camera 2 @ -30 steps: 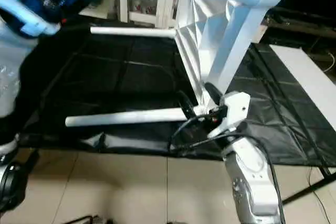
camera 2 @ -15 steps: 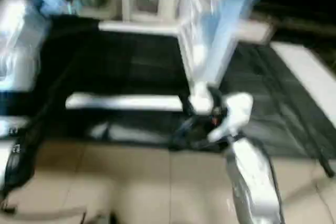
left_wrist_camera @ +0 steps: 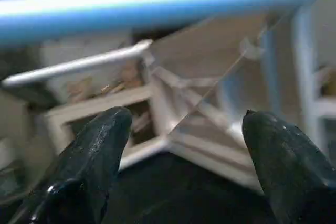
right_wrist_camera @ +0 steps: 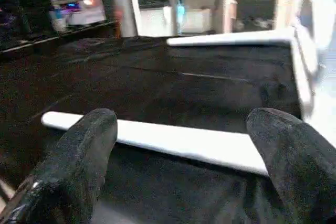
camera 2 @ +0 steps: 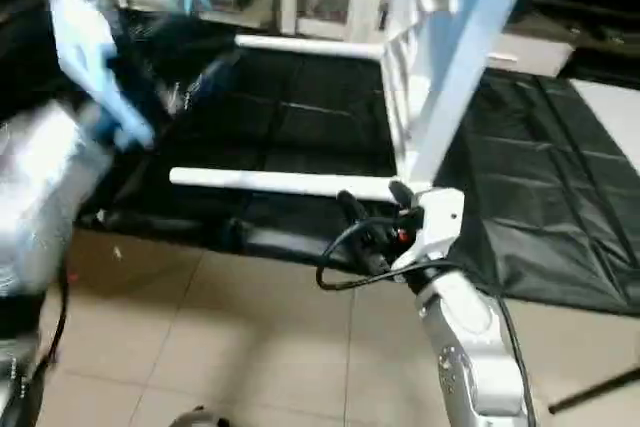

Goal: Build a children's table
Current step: Flip table

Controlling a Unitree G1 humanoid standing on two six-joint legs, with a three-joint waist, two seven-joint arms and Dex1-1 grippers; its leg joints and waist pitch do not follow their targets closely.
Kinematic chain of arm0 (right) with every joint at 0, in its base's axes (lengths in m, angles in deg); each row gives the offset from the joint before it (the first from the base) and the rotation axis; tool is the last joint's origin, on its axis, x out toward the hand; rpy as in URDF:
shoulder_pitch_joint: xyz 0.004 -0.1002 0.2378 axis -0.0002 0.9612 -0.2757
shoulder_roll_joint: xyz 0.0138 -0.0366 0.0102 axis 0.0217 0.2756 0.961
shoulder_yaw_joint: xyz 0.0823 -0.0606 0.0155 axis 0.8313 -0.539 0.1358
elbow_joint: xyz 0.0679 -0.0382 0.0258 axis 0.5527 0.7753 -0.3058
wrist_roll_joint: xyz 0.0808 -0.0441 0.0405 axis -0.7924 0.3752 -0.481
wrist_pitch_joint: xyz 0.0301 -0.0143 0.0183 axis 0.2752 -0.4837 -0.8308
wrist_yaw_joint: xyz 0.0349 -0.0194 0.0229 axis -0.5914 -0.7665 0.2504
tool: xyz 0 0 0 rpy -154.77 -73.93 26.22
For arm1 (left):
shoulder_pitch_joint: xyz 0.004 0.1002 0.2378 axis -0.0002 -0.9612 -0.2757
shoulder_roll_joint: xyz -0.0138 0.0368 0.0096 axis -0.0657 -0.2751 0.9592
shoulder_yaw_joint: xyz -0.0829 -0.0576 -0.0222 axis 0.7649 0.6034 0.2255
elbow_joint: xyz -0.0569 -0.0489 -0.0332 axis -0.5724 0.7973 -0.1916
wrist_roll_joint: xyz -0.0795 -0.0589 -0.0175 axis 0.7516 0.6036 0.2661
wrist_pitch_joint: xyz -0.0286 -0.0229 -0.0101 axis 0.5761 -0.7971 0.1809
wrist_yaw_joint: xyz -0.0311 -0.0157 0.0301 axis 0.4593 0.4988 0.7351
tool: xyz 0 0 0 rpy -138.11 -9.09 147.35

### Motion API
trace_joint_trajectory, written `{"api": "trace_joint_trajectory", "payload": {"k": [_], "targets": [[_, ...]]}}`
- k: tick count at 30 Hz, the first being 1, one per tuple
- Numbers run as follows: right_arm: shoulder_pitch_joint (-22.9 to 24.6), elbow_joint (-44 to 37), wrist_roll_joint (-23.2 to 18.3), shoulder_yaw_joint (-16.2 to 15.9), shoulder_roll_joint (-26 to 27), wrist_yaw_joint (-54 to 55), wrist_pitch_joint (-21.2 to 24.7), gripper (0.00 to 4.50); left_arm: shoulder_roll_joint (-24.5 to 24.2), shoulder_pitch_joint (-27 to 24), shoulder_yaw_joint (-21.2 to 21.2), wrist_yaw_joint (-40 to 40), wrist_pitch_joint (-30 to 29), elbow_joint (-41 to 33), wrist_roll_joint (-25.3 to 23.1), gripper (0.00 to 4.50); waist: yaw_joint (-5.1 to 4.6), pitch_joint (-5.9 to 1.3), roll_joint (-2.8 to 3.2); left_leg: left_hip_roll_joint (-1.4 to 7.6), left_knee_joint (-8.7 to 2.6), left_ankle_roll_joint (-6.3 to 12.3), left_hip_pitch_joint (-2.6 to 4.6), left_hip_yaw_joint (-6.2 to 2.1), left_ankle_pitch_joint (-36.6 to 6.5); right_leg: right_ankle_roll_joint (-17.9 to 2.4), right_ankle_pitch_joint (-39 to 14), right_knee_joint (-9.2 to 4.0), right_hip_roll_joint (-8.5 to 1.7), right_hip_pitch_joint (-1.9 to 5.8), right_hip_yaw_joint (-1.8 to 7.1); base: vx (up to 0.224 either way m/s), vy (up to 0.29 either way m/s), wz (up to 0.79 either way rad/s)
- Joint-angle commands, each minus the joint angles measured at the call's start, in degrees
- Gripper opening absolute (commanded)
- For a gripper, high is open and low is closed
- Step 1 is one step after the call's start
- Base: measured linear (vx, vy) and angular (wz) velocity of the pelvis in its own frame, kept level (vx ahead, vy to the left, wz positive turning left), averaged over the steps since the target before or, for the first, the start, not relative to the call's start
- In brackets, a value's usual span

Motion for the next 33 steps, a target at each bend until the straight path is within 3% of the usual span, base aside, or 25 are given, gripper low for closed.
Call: {"api": "trace_joint_trajectory", "payload": {"k": [1, 2, 3, 4, 5, 6, 7, 12, 13, 16, 20, 23, 28, 33], "targets": [[-2.2, 1.95, 1.9, 0.53, -0.07, 2.02, 1.16, 4.31, -3.01, 4.14, -3.25, 1.77, 5.67, 1.36, -9.1, 3.87, -0.37, -3.29, 0.73, 2.6, -5.34, -3.24, 1.13, -1.03, -12.43, -4.58, -7.79, -5.77, -4.16, 1.48, 3.34, 0.0, 0.0, 0.0], [-2.37, 2.2, 2.12, 0.49, -0.06, 2.23, 1.2, 4.31, -3.38, 4.66, -3.61, 2.08, 6.3, 1.77, -9.89, 3.87, -0.43, -3.27, 0.93, 2.53, -5.39, -3.65, 1.38, -1.02, -13.35, -4.48, -8.04, -5.78, -3.94, 1.19, 3.32, 0.0, 0.0, 0.0], [-3.07, 3.23, 2.99, 0.36, -0.01, 3.1, 1.39, 4.31, -4.88, 6.77, -5.06, 3.32, 8.9, 3.46, -13.06, 3.87, -0.58, -3.1, 0.66, 2.43, -5.49, -3.98, 1.47, -1.02, -14.9, -4.39, -8.43, -5.95, -3.87, 1.01, 3.37, 0.0, 0.0, 0.0], [-3.34, 3.66, 3.26, 0.36, 0.05, 3.49, 1.53, 4.31, -5.54, 7.74, -5.74, 3.84, 10.23, 4.27, -14.48, 3.87, -0.51, -3.27, 0.9, 2.5, -5.47, -4.35, 1.76, -1.03, -15.77, -4.57, -8.59, -5.74, -3.98, 0.96, 3.35, 0.0, 0.0, 0.0], [-3.84, 4.28, 3.67, 0.42, 0.2, 4.45, 2.1, 4.31, -7.12, 9.03, -7.32, 2.77, 10.72, 4.59, -16.66, 3.87, -0.61, -3.36, 0.69, 2.54, -5.6, -4.54, 1.51, -1.11, -15.01, -4.93, -7.0, -5.52, -4.03, 1.21, 3.32, 0.0, 0.0, 0.0], [-4.27, 4.97, 4.29, 0.55, 0.38, 5.67, 2.58, 4.31, -7.87, 10.27, -8.43, 2.42, 11.21, 5.24, -17.71, 3.87, -0.68, -3.26, 0.59, 2.48, -5.56, -4.6, 1.53, -0.96, -14.67, -4.88, -5.96, -5.4, -3.89, 0.94, 3.46, 0.0, 0.0, 0.0], [-4.77, 5.75, 4.78, 0.75, 0.68, 6.84, 2.92, 4.38, -8.49, 11.6, -9.68, 1.7, 12.04, 6.06, -19.06, 4.15, -0.78, -3.3, 0.51, 2.38, -5.51, -4.67, 1.46, -0.84, -14.29, -5.15, -5.08, -5.25, -3.95, 0.99, 3.53, 0.0, 0.0, 0.0], [-6.28, 6.95, 3.57, 0.82, 2.42, 7.21, 2.54, 4.38, -8.28, 14.89, -12.21, 1.6, 15.93, 10.96, -24.76, 4.39, -1.11, -3.94, 0.7, 2.07, -4.82, -3.93, 1.15, -0.55, -9.25, -6.25, 3.62, -4.48, -3.93, 1.35, 3.58, 0.0, 0.0, 0.0], [-6.89, 7.23, 3.82, 0.5, 2.88, 7.25, 2.21, 4.38, -8.57, 17.71, -12.86, -0.17, 18.09, 15.23, -28.43, 4.39, -1.0, -4.22, 0.56, 1.92, -4.37, -3.2, 0.93, -0.48, -5.39, -6.62, 8.77, -4.04, -3.84, 1.63, 3.53, 0.0, 0.0, 0.0], [-7.78, 6.65, 2.07, 0.2, 4.22, 5.91, 2.04, 4.38, -10.59, 25.14, -14.34, -6.07, 22.2, 25.15, -35.7, 4.39, -1.07, -4.5, 0.73, 1.65, -3.87, -2.14, 0.94, -0.45, -3.55, -6.35, 12.9, -3.64, -3.68, 1.81, 3.54, 0.0, 0.0, 0.0], [-7.76, 5.2, -0.41, -0.18, 5.13, 4.77, 4.71, 4.38, -11.68, 28.77, -14.91, -8.81, 23.62, 29.06, -38.03, 4.39, -1.07, -4.24, 0.85, 2.08, -4.08, -2.26, 1.16, -0.59, -5.6, -7.62, 11.02, -3.71, -3.94, 1.64, 3.49, 0.0, 0.0, 0.0], [-7.44, 5.4, -1.73, 0.03, 5.7, 5.04, 8.75, 4.38, -11.75, 31.41, -14.57, -10.75, 27.97, 31.99, -39.67, 4.39, -0.9, -4.17, 1.11, 2.21, -4.15, -2.39, 1.27, -0.53, -6.35, -8.73, 10.3, -3.81, -4.03, 1.48, 3.53, 0.0, 0.0, 0.0], [-7.39, 6.41, -0.99, 0.24, 5.7, 5.24, 8.6, 4.38, -11.06, 33.69, -15.24, -12.24, 34.2, 36.02, -40.71, 4.39, -0.35, -4.08, 1.11, 2.35, -4.33, -3.61, 1.43, -0.49, -8.69, -8.52, 7.67, -3.97, -4.26, 1.28, 3.56, 0.0, 0.0, 0.0], [-7.69, 6.25, -1.21, -0.12, 5.75, 5.01, 9.26, 4.38, -11.34, 36.5, -17.11, -15.24, 35.98, 41.69, -44.32, 4.39, -0.19, -4.07, 0.84, 2.29, -4.3, -3.61, 1.36, -0.48, -8.81, -8.06, 7.13, -3.99, -4.32, 1.26, 3.61, 0.0, 0.0, 0.0]]}}
